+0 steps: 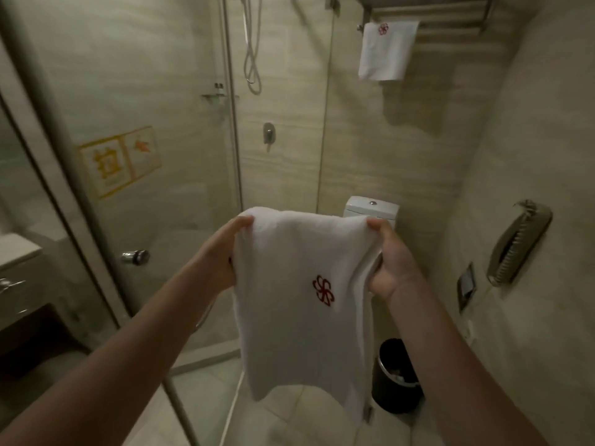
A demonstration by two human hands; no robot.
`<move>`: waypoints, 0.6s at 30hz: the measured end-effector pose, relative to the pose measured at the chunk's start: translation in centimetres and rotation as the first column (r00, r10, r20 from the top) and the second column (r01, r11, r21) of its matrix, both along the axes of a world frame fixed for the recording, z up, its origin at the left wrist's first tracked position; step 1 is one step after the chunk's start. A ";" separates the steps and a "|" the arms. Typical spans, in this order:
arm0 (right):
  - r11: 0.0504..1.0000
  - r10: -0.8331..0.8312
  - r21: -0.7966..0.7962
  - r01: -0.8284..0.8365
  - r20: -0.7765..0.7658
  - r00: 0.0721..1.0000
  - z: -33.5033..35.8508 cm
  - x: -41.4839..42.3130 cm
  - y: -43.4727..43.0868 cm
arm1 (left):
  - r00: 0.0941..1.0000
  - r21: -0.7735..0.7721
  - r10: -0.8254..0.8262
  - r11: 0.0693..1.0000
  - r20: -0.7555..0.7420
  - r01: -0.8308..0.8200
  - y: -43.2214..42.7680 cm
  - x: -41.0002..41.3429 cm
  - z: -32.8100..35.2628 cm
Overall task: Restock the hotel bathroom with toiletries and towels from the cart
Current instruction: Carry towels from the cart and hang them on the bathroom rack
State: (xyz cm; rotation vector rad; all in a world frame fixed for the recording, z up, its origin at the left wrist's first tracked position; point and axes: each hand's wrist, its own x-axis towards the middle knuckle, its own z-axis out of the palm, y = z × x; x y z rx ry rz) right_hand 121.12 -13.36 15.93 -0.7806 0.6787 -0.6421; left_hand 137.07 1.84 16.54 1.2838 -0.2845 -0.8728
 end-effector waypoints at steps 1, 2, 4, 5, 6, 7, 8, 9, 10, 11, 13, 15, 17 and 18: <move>1.000 -0.010 -0.005 0.010 0.011 1.000 0.1 0.8 -1.5 | 0.999 0.007 -0.038 0.999 -0.024 0.038 -1.9 1.3 0.0; 1.000 -0.017 -0.011 0.017 0.025 1.000 0.3 1.6 -3.1 | 0.996 0.001 -0.080 0.997 -0.030 0.080 -3.8 2.7 0.0; 0.999 -0.044 0.003 0.043 0.041 0.998 0.6 3.1 -6.1 | 0.989 -0.046 -0.151 0.988 -0.003 0.151 -7.6 5.5 0.4; 0.998 -0.064 0.007 0.064 0.033 0.997 0.6 3.9 -7.7 | 0.980 -0.071 -0.197 0.978 0.017 0.198 -9.4 6.7 0.7; 0.996 -0.089 0.003 0.089 0.014 0.996 0.8 4.6 -9.2 | 0.969 -0.093 -0.246 0.964 0.037 0.249 -11.2 7.9 0.9; 0.994 -0.110 -0.010 0.110 -0.002 0.994 0.9 5.2 -10.5 | 0.952 -0.113 -0.299 0.946 0.060 0.304 -13.0 8.9 1.2; 0.991 -0.133 -0.032 0.132 -0.026 0.991 1.0 5.7 -11.8 | 0.939 -0.125 -0.336 0.931 0.076 0.344 -14.7 9.9 1.4; 0.987 -0.156 -0.056 0.153 -0.051 0.986 1.1 6.2 -13.0 | 0.930 -0.131 -0.358 0.921 0.085 0.367 -16.4 10.9 1.5; 0.982 -0.179 -0.072 0.175 -0.063 0.982 1.3 6.6 -14.4 | 0.928 -0.126 -0.360 0.921 0.091 0.370 -18.2 11.7 1.7; 0.978 -0.195 -0.088 0.189 -0.064 0.979 1.6 7.0 -15.7 | 0.932 -0.106 -0.348 0.928 0.103 0.358 -20.0 12.3 2.0; 0.969 -0.223 -0.122 0.215 -0.050 0.974 2.3 7.7 -18.2 | 0.942 -0.061 -0.310 0.946 0.131 0.320 -23.3 13.1 2.8; 0.957 -0.259 -0.146 0.250 -0.046 0.965 2.9 8.6 -21.0 | 0.950 -0.038 -0.272 0.959 0.151 0.281 -26.6 14.0 3.6; 0.936 -0.312 -0.189 0.297 -0.055 0.949 3.3 9.5 -24.0 | 0.954 -0.029 -0.206 0.976 0.217 0.217 -30.3 15.2 3.9; 0.928 -0.331 -0.205 0.312 -0.061 0.942 3.3 10.1 -25.5 | 0.952 -0.030 -0.160 0.984 0.259 0.174 -32.2 15.8 3.9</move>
